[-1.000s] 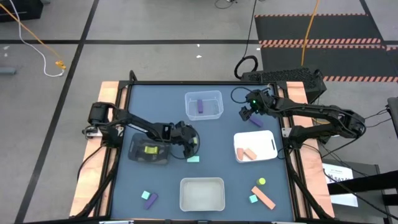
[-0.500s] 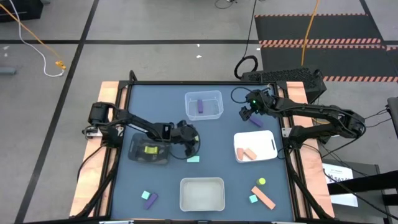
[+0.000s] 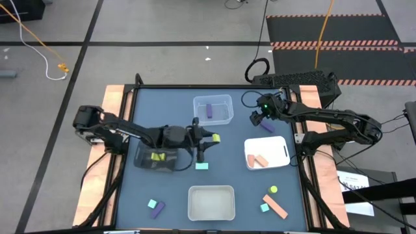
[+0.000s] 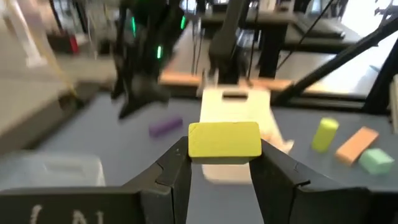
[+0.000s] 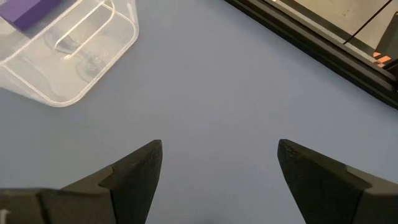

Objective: Sort & place blocks by color
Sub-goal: Put the top green block into the black bin

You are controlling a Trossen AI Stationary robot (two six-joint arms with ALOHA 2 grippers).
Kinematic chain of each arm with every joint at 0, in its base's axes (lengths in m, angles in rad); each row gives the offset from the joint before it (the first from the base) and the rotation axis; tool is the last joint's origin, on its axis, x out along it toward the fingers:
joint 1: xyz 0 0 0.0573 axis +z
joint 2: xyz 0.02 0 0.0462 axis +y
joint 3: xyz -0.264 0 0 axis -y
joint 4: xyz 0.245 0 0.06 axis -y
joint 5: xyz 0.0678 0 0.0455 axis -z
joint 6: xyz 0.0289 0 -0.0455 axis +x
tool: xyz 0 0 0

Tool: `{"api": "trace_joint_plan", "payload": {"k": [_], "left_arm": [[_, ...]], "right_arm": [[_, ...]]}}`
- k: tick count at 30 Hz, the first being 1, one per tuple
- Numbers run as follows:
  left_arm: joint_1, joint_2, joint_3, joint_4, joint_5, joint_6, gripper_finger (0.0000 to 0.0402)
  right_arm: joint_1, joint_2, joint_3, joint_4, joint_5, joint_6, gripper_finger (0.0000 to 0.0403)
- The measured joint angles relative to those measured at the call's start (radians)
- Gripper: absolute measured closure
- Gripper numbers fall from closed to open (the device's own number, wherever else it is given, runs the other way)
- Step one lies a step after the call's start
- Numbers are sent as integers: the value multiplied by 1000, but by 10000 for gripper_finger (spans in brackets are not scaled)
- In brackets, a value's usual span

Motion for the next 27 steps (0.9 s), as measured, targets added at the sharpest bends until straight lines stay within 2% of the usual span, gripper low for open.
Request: {"api": "trace_joint_plan", "payload": {"k": [7,12,16,20,23,27], "left_arm": [[-47,-80,1,69,-18,118,269],[-73,-98,1,-1,-20,57,269],[-109,-154,-2,-232,-83,-108,269],[-149,-252,0,-583,-183,-353,268],[-172,-309,0,-850,-196,-578,268],[-204,-341,1,-1145,-212,-850,268]], "right_arm": [[0,0,0,51,0,0,94],[0,0,0,88,0,1,94],[0,0,0,122,-19,1,94],[0,0,0,150,-167,-20,94],[0,0,0,190,-293,-25,94],[4,0,0,239,-385,-35,94]]}}
